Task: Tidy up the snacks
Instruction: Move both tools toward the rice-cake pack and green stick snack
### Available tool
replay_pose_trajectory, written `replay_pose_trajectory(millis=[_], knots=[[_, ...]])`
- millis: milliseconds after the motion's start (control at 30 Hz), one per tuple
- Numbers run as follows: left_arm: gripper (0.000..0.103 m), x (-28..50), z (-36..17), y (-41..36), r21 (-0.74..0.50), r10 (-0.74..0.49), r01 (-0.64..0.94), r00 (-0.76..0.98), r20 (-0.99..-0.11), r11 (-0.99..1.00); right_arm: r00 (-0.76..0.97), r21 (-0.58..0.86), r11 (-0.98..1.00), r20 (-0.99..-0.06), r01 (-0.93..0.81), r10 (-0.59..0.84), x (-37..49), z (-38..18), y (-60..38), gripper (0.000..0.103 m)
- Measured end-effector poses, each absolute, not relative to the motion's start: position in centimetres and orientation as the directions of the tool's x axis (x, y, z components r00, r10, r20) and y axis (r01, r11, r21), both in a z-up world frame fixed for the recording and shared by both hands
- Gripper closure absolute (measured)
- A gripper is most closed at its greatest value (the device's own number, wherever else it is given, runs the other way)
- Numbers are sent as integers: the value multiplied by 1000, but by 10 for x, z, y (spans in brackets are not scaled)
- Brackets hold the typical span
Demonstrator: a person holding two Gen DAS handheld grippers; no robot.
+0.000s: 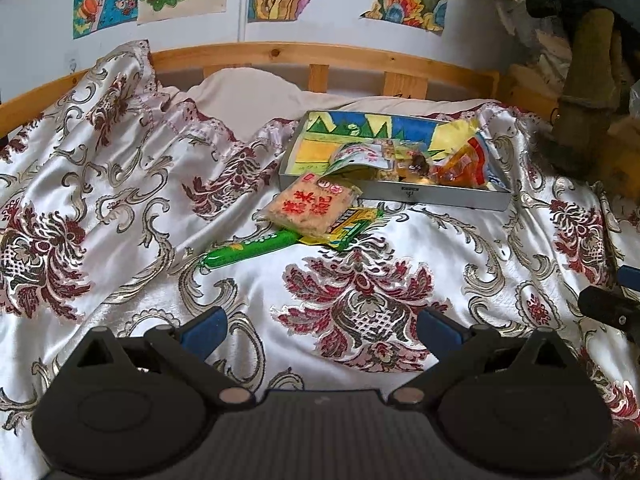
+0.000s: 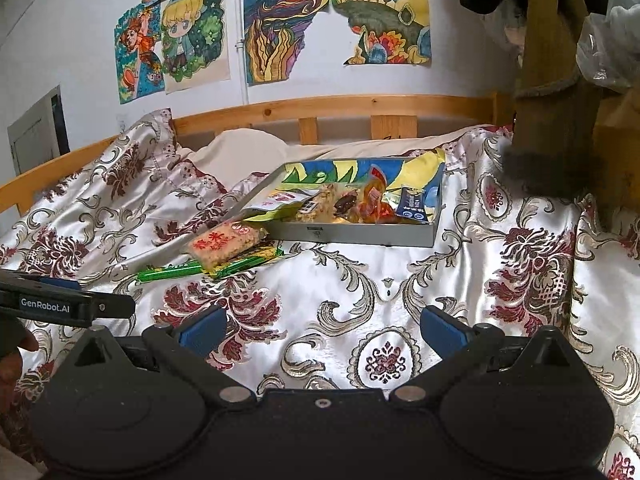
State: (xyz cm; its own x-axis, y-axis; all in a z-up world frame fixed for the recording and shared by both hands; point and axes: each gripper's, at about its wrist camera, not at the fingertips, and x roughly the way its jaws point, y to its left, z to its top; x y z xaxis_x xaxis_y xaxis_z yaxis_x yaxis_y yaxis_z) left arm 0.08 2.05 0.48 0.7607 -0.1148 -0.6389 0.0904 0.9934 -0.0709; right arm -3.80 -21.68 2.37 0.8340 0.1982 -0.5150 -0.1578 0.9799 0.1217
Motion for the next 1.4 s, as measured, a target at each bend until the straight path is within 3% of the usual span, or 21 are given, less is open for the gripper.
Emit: replay_pose_trajectory(millis=[433, 700, 967, 1400], knots=[[0, 11, 3, 34, -42, -35, 11, 765, -643, 999, 826, 162, 974, -519, -159, 221, -26, 22, -212, 1], [0, 40, -3, 58, -15, -26, 21, 752, -658, 1000, 832, 117, 974, -506, -195, 227, -3, 29, -185, 1], [0, 59, -15, 67, -28, -24, 7, 752, -659, 1000, 800, 92, 978, -563, -188, 207, 12, 28, -168, 1], [0, 86, -32, 61, -66, -239, 271, 677, -696, 960, 739, 216, 967, -628, -136, 244, 74, 31, -151, 1]])
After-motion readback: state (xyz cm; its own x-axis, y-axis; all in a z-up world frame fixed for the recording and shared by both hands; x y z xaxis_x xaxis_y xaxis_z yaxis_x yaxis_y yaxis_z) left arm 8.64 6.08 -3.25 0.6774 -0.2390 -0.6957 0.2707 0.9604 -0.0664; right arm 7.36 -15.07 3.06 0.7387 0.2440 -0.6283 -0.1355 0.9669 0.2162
